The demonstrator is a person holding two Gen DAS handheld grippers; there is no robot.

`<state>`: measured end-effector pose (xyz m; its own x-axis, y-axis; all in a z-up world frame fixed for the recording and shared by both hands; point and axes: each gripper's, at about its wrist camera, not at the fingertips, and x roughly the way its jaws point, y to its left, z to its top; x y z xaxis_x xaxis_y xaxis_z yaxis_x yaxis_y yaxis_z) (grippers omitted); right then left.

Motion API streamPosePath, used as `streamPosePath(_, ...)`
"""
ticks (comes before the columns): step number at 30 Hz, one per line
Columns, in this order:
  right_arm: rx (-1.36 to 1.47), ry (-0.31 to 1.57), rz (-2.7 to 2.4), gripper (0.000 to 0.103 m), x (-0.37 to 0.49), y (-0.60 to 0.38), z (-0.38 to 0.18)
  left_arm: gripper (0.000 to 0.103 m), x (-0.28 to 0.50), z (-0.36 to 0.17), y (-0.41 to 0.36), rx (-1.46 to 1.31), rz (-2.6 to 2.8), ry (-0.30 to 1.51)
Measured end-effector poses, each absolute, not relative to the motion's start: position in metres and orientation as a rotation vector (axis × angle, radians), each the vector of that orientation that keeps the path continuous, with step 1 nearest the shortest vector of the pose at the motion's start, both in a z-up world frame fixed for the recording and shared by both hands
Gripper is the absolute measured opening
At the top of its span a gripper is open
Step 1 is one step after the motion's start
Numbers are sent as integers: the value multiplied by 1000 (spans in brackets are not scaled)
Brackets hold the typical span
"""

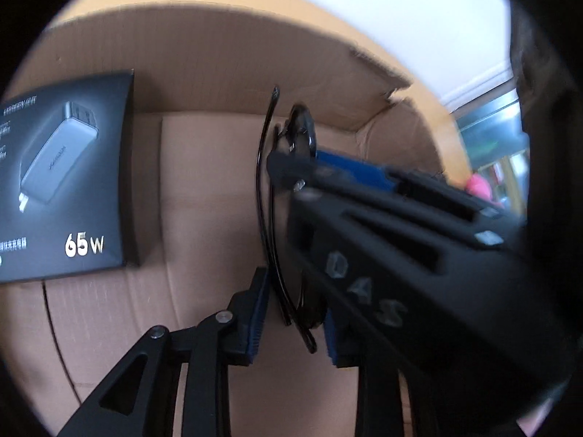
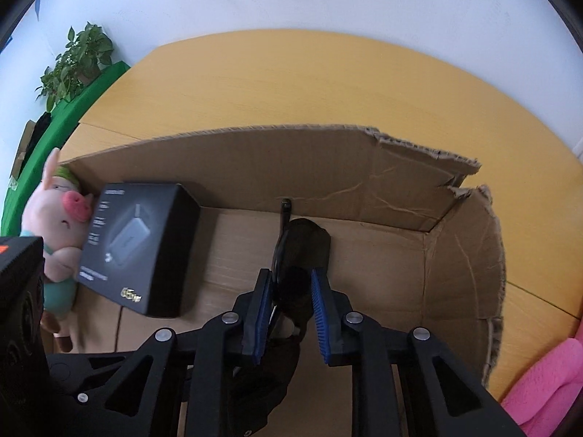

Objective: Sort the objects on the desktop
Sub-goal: 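Lower the sunglasses into the cardboard box and open both grippers, then raise both open grippers out of the cardboard box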

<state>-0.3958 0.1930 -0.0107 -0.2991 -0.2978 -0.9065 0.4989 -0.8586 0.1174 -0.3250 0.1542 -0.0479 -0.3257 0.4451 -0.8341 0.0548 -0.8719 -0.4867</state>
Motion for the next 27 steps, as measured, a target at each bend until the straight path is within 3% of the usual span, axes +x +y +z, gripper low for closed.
streamPosePath(4, 1448, 192, -2204, 29, -391, 203, -14, 48, -315, -44, 149, -1652, 2255, -671)
streamPosePath(7, 1403, 204, -2228, 45, -376, 209, 1, 49, -297, -22, 141, -1597, 2279, -624)
streamPosePath(9, 1334, 159, -2240, 63, -358, 219, 26, 49, -279, 0, 136, -1542, 2291, -564)
streamPosePath(12, 1228, 109, -2254, 77, -317, 237, 65, 49, -227, 42, 128, -1400, 2347, -331)
streamPosePath(17, 1132, 91, -2251, 80, -235, 260, 93, 52, -172, 75, 86, -1278, 2426, -91)
streamPosePath(21, 1169, 122, -2237, 81, -169, 266, 70, 54, -130, 65, 65, -1317, 2458, -20)
streamPosePath(24, 1262, 213, -2220, 81, -138, 250, 39, 54, -103, 38, 37, -1412, 2469, -21)
streamPosePath(27, 1316, 151, -2227, 81, -117, 252, 16, 55, -91, 10, 15, -1496, 2477, -111)
